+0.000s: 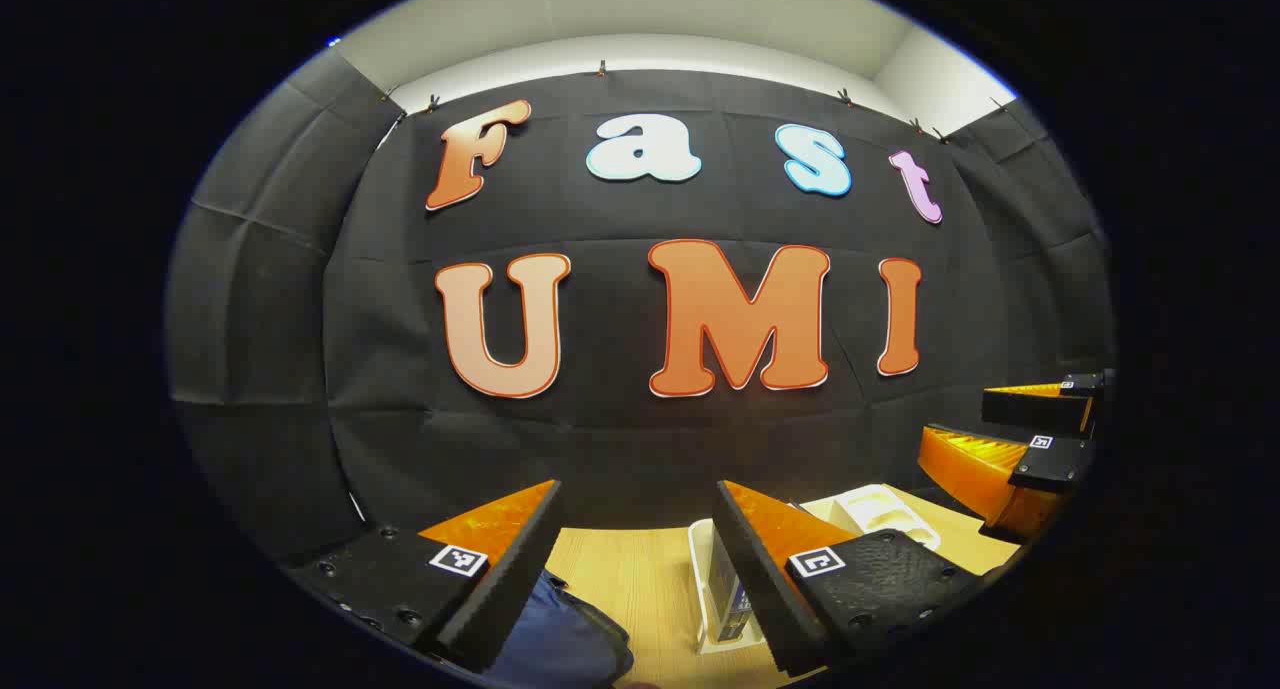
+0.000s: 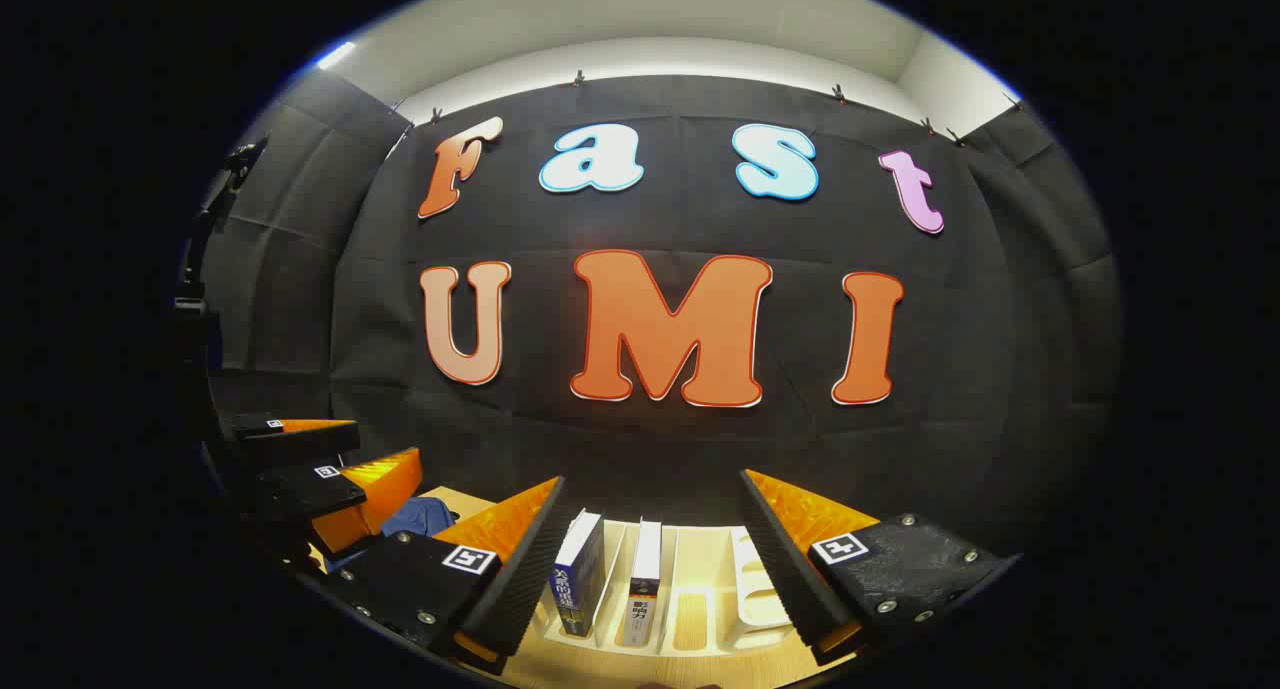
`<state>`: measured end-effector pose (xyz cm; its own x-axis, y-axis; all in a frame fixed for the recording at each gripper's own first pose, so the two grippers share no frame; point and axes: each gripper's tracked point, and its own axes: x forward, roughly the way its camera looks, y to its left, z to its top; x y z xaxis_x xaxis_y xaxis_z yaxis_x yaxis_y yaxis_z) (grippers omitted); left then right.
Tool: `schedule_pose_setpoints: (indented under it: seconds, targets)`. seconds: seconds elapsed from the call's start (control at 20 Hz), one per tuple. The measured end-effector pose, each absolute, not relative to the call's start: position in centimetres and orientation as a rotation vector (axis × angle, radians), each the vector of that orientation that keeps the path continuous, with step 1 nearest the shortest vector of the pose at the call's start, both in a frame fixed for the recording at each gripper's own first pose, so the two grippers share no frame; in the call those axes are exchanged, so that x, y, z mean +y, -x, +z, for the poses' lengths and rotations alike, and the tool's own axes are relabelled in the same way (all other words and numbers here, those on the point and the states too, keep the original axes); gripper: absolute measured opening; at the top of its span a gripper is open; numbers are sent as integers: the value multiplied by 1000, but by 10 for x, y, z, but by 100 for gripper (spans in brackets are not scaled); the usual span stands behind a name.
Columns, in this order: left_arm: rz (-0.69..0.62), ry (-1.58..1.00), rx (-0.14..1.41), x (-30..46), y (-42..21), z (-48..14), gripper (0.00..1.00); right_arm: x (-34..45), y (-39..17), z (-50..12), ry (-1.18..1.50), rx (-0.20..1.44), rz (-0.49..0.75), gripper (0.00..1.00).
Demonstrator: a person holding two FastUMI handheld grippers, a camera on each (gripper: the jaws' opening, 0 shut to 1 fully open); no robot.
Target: Open the schoolbag, grab two books from the bookshelf and put them into the schoolbag.
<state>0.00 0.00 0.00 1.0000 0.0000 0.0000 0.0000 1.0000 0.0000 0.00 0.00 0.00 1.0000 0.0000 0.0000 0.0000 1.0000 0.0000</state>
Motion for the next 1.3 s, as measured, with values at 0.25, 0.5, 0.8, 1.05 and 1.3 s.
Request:
schedule_pose_setpoints:
  seconds: [0.25, 0.5, 0.8, 1.05, 1.3]
  targets:
    - [-4, -2, -1, -1, -2, 0, 93, -1, -1, 0, 4, -1, -7, 98]
    - [-3, -1, 1, 1, -2, -1, 92, -1, -1, -2, -1, 4, -11, 98]
    - [1, 2, 0, 1, -1, -2, 92, 1, 0, 0, 9, 0, -2, 98]
    - [9, -1, 6, -2, -3, -2, 94, -2, -2, -6, 2, 13, 4, 98]
    - [15, -6, 6, -12, -1, -1, 92, -12, -4, -5, -3, 7, 2, 98]
